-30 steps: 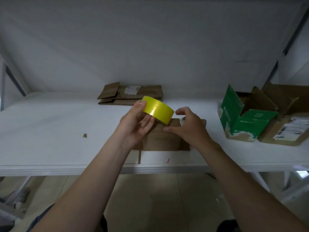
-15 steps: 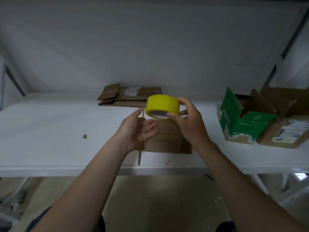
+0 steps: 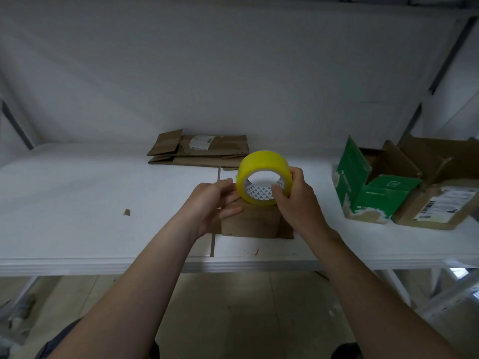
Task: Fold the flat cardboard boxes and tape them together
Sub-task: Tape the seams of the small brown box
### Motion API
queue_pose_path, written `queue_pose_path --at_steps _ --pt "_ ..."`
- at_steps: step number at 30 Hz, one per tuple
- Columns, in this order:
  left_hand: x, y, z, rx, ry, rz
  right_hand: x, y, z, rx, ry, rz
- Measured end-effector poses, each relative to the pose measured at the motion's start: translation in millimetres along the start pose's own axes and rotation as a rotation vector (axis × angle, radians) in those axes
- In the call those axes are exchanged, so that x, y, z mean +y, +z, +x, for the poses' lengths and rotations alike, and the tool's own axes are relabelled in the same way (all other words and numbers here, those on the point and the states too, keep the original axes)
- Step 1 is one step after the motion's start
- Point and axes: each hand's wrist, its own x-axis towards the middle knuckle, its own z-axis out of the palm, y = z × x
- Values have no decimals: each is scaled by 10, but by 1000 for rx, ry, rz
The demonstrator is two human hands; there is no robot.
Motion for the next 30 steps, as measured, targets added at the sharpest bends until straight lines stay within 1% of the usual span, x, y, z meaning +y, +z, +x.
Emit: queue_pose_path --at_steps 4,8,12,14,18,20,22,24,26,29,30 --pt "-16 12 8 0 61 110 18 13 11 9 8 -59" --pt "43 52 3 15 111 148 19 6 14 18 21 -40" --pt "70 48 16 25 97 255 10 20 13 28 38 -32" --pt "85 25 21 57 96 263 0 24 11 31 46 -32" --pt "159 -28 46 158 167 339 -57 36 -2 37 16 -63" --pt "162 -39 49 188 195 316 -102 47 -20 46 7 -87" --pt "173 -46 36 224 208 226 -139 67 -43 61 2 -105" --pt "203 -66 19 247 231 186 -161 82 -69 73 -6 -119" --pt "192 -67 1 219 217 171 -170 85 -80 79 -7 -120" --pt "131 -30 -25 141 121 88 -179 73 -94 81 6 -122" --pt "120 -16 -28 130 123 79 -183 67 -100 77 5 -129"
